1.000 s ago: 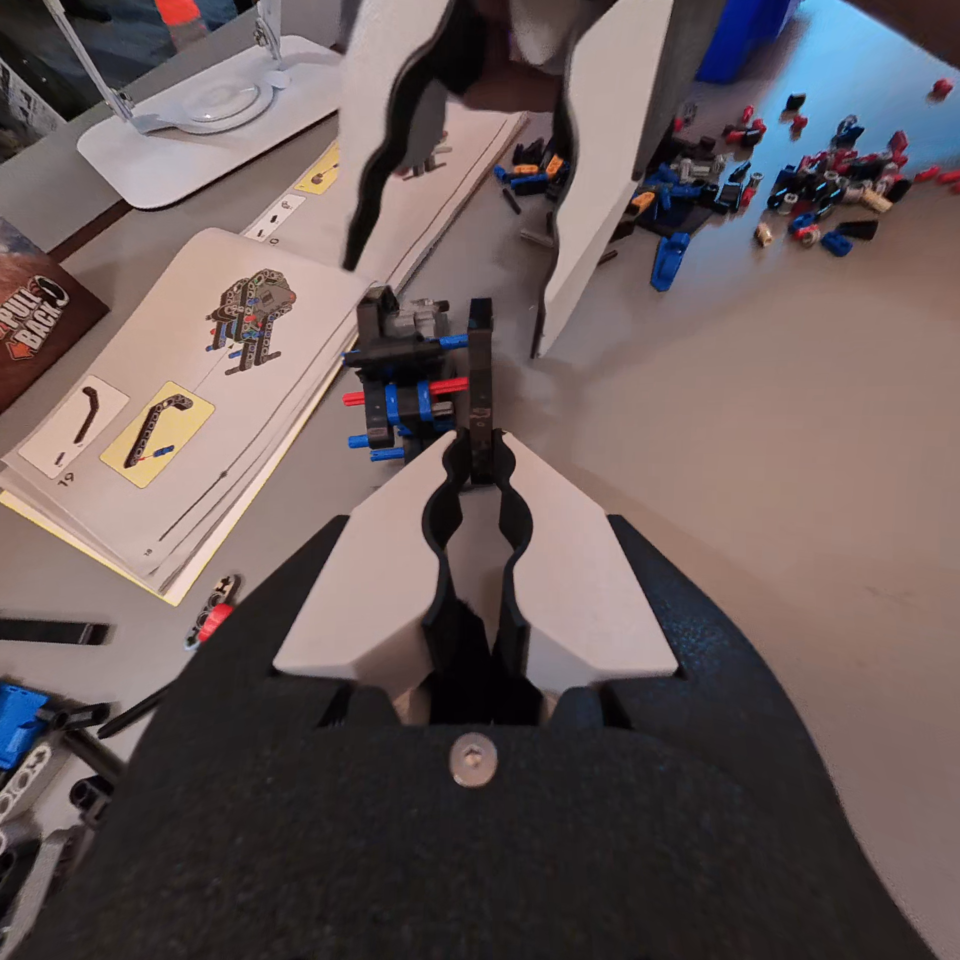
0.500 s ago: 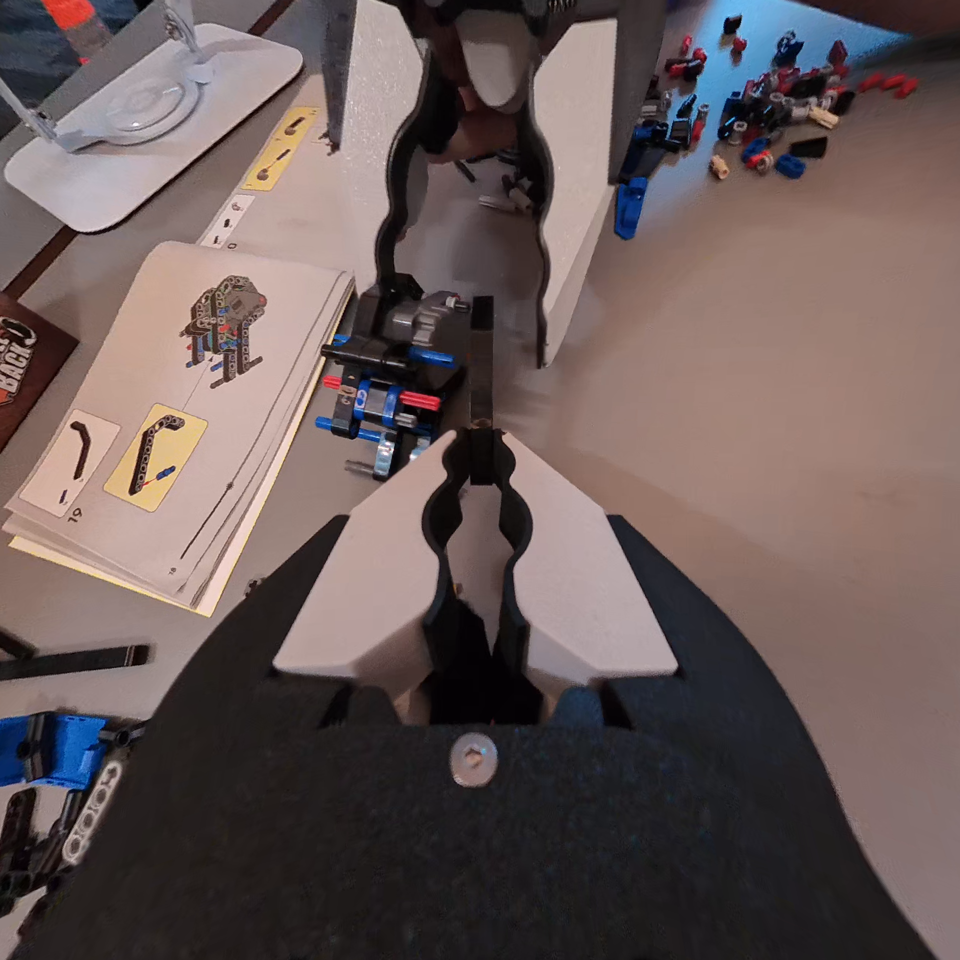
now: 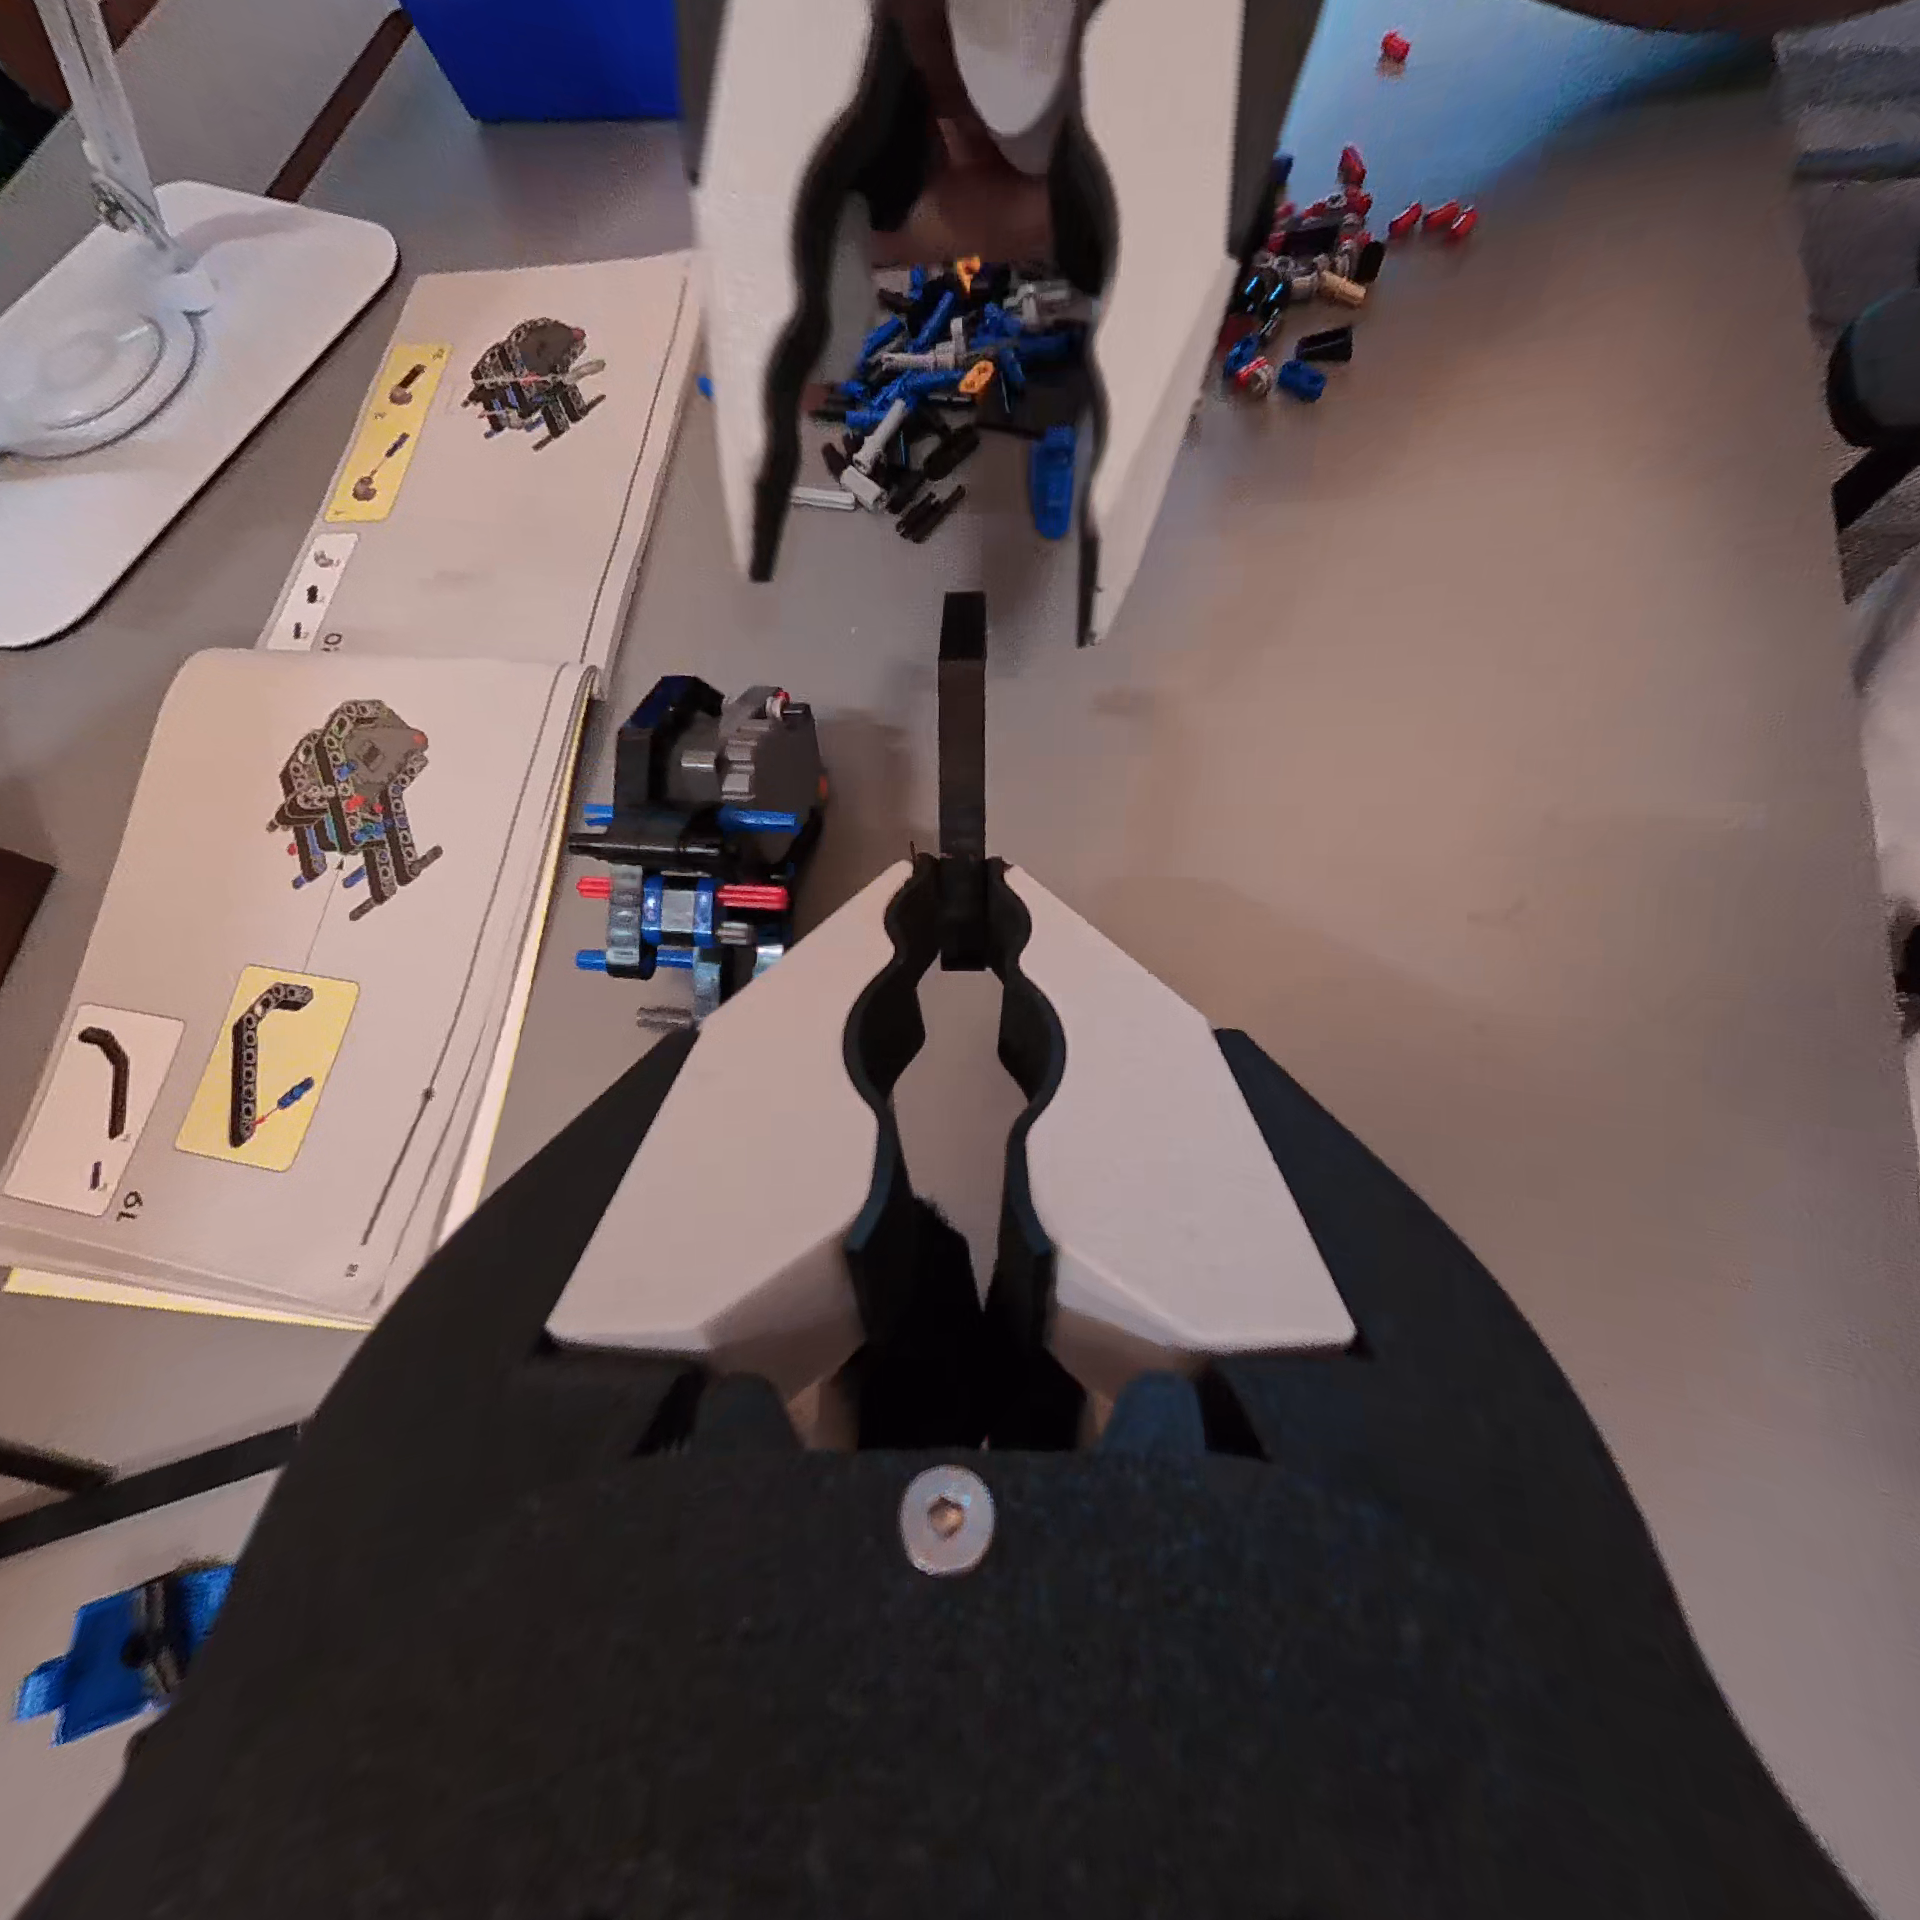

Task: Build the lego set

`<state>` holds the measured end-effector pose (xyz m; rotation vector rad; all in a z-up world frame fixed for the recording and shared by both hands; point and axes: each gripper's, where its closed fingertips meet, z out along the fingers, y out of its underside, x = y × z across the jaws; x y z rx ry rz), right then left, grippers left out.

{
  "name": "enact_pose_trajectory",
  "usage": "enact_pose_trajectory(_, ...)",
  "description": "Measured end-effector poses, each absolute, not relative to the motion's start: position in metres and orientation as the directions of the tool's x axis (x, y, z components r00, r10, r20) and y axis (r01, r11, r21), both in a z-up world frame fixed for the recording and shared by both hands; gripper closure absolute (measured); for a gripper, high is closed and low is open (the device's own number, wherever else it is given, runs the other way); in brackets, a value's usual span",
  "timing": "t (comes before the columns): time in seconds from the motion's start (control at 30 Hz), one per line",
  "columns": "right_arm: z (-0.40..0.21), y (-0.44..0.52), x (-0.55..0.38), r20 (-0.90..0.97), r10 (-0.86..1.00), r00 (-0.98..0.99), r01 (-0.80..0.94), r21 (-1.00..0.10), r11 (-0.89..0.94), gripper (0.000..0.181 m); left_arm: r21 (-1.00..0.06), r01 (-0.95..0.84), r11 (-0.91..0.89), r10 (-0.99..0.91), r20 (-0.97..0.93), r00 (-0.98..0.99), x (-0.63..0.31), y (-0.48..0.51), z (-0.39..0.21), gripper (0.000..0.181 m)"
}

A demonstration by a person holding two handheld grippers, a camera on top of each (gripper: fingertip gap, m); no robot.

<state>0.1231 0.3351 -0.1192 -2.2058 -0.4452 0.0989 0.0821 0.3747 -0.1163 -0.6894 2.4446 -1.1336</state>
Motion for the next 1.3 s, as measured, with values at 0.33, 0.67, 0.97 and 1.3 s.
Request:
enact_pose_trajectory(0.33, -0.126, 0.336, 0.129, 0.128, 0.219, 0.967, 0.223, -0.843, -0.490, 0.123, -0.834, -0.279, 0.476, -0.558, -0.042, -0.829, 0.089, 0.385, -0.130, 0.175)
enact_pose_trajectory(0.67, -0.146, 0.334, 0.127, 0.182, 0.249, 0.951, 0.293, -0.786, -0.545, 0.122, -0.816, -0.253, 0.520, -0.558, -0.100, -0.824, 0.091, 0.390, -0.142, 0.175)
enact_pose_trajectory(0.97, -0.133, 0.338, 0.131, 0.202, 0.225, 0.953, 0.290, -0.819, -0.495, 0.151, -0.830, -0.263, 0.492, -0.568, -0.077, -0.820, 0.094, 0.393, -0.143, 0.175)
enact_pose_trajectory(1.3, -0.140, 0.347, 0.110, 0.212, 0.287, 0.934, 0.335, -0.798, -0.501, 0.161, -0.829, -0.199, 0.522, -0.535, -0.137, -0.834, 0.091, 0.385, -0.142, 0.175)
